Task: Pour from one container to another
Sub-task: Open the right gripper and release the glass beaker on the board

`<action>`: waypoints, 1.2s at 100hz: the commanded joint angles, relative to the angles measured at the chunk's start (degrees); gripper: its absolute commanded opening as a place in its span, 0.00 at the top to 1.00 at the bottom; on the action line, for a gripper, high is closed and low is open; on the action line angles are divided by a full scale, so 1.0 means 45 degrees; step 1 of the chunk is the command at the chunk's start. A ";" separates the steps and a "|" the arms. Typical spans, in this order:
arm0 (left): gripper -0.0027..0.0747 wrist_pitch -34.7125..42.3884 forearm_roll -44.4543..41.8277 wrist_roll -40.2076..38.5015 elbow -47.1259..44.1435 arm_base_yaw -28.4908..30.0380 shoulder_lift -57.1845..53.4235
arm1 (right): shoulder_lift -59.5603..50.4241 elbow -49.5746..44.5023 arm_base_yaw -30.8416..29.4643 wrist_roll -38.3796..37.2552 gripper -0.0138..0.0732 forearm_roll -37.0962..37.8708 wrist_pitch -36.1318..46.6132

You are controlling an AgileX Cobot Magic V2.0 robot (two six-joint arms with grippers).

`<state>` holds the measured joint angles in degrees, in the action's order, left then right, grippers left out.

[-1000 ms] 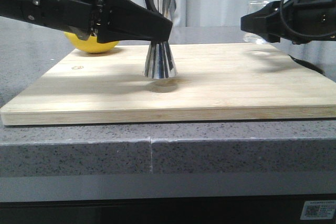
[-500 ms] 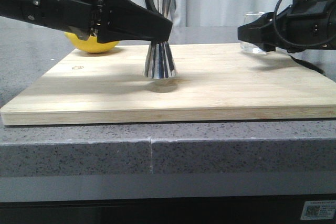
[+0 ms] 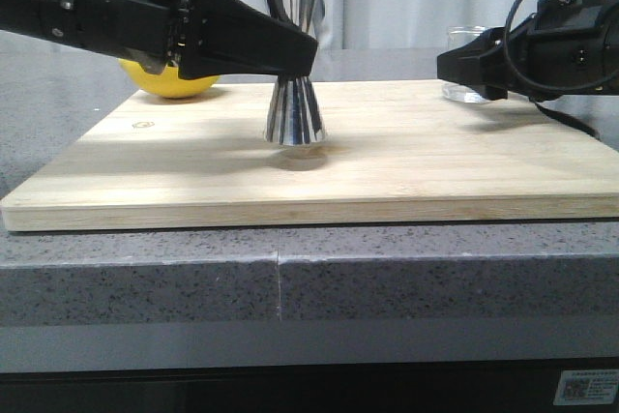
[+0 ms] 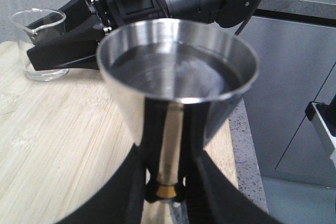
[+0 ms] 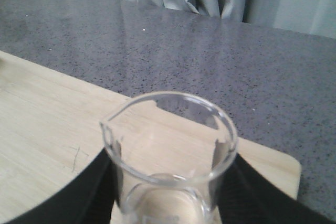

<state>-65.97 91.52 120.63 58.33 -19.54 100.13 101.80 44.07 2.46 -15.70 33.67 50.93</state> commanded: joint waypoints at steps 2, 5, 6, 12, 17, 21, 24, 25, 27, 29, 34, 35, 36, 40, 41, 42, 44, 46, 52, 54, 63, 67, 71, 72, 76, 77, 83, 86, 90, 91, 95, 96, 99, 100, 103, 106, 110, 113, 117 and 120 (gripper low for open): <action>0.99 -0.0781 0.0871 -0.0111 0.0385 -0.0096 -0.0557 | -0.0524 0.0361 -0.0073 0.0156 0.68 0.0041 0.0875; 0.99 -0.0781 0.0871 -0.0111 0.0385 -0.0096 -0.0557 | -0.0524 0.0361 -0.0073 0.0156 0.68 0.0139 0.0821; 0.99 -0.0781 0.0871 -0.0111 0.0385 -0.0096 -0.0557 | -0.0524 0.0361 -0.0073 0.0156 0.68 0.0156 0.0823; 0.99 -0.0781 0.0871 -0.0111 0.0385 -0.0096 -0.0557 | -0.0524 0.0361 -0.0073 0.0156 0.68 0.0340 0.0722; 0.99 -0.0781 0.0871 -0.0111 0.0385 -0.0096 -0.0557 | -0.0524 0.0361 -0.0073 0.0156 0.68 0.0386 0.0673; 0.99 -0.0781 0.0871 -0.0111 0.0385 -0.0096 -0.0557 | -0.0524 0.0361 -0.0073 0.0156 0.68 0.0385 0.0651; 0.99 -0.0781 0.0871 -0.0111 0.0385 -0.0096 -0.0557 | -0.0524 0.0361 -0.0073 0.0156 0.68 0.0385 0.0651; 0.99 -0.0781 0.0871 -0.0111 0.0385 -0.0096 -0.0557 | -0.0524 0.0361 -0.0073 0.0156 0.68 0.0385 0.0651; 0.99 -0.0781 0.0871 -0.0111 0.0385 -0.0096 -0.0557 | -0.0524 0.0361 -0.0073 0.0156 0.68 0.0385 0.0651; 0.99 -0.0781 0.0871 -0.0111 0.0385 -0.0096 -0.0557 | -0.0524 0.0361 -0.0073 0.0156 0.68 0.0385 0.0651; 0.99 -0.0781 0.0871 -0.0111 0.0385 -0.0096 -0.0557 | -0.0524 0.0361 -0.0073 0.0156 0.68 0.0385 0.0618; 0.99 -0.0781 0.0871 -0.0111 0.0385 -0.0096 -0.0557 | -0.0524 0.0361 -0.0073 0.0156 0.68 0.0385 0.0595; 0.99 -0.0781 0.0871 -0.0111 0.0385 -0.0096 -0.0557 | -0.0524 0.0361 -0.0073 0.0156 0.68 0.0385 0.0595; 0.99 -0.0781 0.0871 -0.0111 0.0385 -0.0096 -0.0557 | -0.0524 0.0361 -0.0073 0.0156 0.68 0.0385 0.0540; 0.99 -0.0781 0.0871 -0.0111 0.0385 -0.0096 -0.0557 | -0.0524 0.0361 -0.0073 0.0156 0.68 0.0385 0.0538; 0.99 -0.0781 0.0871 -0.0111 0.0385 -0.0096 -0.0557 | -0.0524 0.0361 -0.0073 0.0156 0.68 0.0385 0.0508; 0.99 -0.0781 0.0871 -0.0111 0.0385 -0.0096 -0.0557 | -0.0524 0.0361 -0.0073 0.0156 0.68 0.0385 0.0477; 0.99 -0.0781 0.0871 -0.0111 0.0385 -0.0096 -0.0557 | -0.0524 0.0361 -0.0073 0.0156 0.68 0.0385 0.0452; 0.99 -0.0781 0.0871 -0.0111 0.0385 -0.0096 -0.0557 | -0.0524 0.0361 -0.0073 0.0164 0.68 0.0385 0.0359; 0.99 -0.0781 0.0871 -0.0111 0.0385 -0.0096 -0.0557 | -0.0524 0.0361 -0.0073 0.0186 0.68 0.0385 0.0336; 0.99 -0.0781 0.0871 -0.0111 0.0385 -0.0096 -0.0557 | -0.0524 0.0361 -0.0073 0.0186 0.67 0.0385 0.0184; 0.99 -0.0781 0.0871 -0.0111 0.0385 -0.0096 -0.0557 | -0.0524 0.0361 -0.0073 0.0186 0.67 0.0385 0.0161; 0.99 -0.0781 0.0871 -0.0111 0.0385 -0.0096 -0.0557 | -0.0524 0.0361 -0.0073 0.0186 0.67 0.0385 0.0130; 0.99 -0.0781 0.0871 -0.0111 0.0385 -0.0096 -0.0557 | -0.0524 0.0361 -0.0073 0.0186 0.67 0.0385 0.0130; 0.99 -0.0781 0.0871 -0.0111 0.0385 -0.0096 -0.0557 | -0.0524 0.0361 -0.0073 0.0186 0.67 0.0385 0.0130; 0.99 -0.0781 0.0871 -0.0111 0.0385 -0.0096 -0.0557 | -0.0524 0.0361 -0.0073 0.0186 0.67 0.0385 0.0130; 0.99 -0.0781 0.0871 -0.0111 0.0385 -0.0096 -0.0557 | -0.0524 0.0361 -0.0073 0.0186 0.67 0.0385 0.0130; 0.99 -0.0781 0.0871 -0.0111 0.0385 -0.0096 -0.0557 | -0.0524 0.0361 -0.0073 0.0186 0.67 0.0385 0.0130; 0.99 -0.0781 0.0871 -0.0111 0.0385 -0.0096 -0.0557 | -0.0524 0.0361 -0.0073 0.0186 0.67 0.0385 0.0130; 0.99 -0.0781 0.0871 -0.0111 0.0385 -0.0096 -0.0557 | -0.0524 0.0361 -0.0073 0.0186 0.67 0.0385 0.0130; 0.99 -0.0781 0.0871 -0.0111 0.0385 -0.0096 -0.0557 | -0.0524 0.0361 -0.0073 0.0186 0.65 0.0385 0.0130; 0.99 -0.0781 0.0871 -0.0111 0.0385 -0.0096 -0.0557 | -0.0524 0.0361 -0.0073 0.0186 0.64 0.0385 0.0130; 0.99 -0.0781 0.0871 -0.0111 0.0385 -0.0096 -0.0557 | -0.0524 0.0361 -0.0073 0.0186 0.62 0.0385 0.0130; 0.99 -0.0781 0.0871 -0.0111 0.0385 -0.0096 -0.0557 | -0.0524 0.0361 -0.0073 0.0186 0.61 0.0385 0.0130; 0.99 -0.0781 0.0871 -0.0111 0.0385 -0.0096 -0.0557 | -0.0524 0.0361 -0.0073 0.0186 0.59 0.0385 0.0130; 0.99 -0.0781 0.0871 -0.0111 0.0385 -0.0096 -0.0557 | -0.0524 0.0361 -0.0073 0.0186 0.57 0.0385 0.0130; 0.99 -0.0781 0.0871 -0.0111 0.0385 -0.0096 -0.0557 | -0.0524 0.0361 -0.0073 0.0186 0.55 0.0385 0.0124; 0.99 -0.0781 0.0871 -0.0111 0.0385 -0.0096 -0.0557 | -0.0524 0.0361 -0.0073 0.0186 0.53 0.0385 0.0124; 0.99 -0.0781 0.0871 -0.0111 0.0385 -0.0096 -0.0557 | -0.0524 0.0361 -0.0073 0.0186 0.51 0.0385 0.0124; 0.99 -0.0781 0.0871 -0.0111 0.0385 -0.0096 -0.0557 | -0.0524 0.0361 -0.0073 0.0186 0.50 0.0385 0.0124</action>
<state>-65.97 91.52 120.63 58.33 -19.54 100.13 101.80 44.32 2.46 -15.62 35.80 49.76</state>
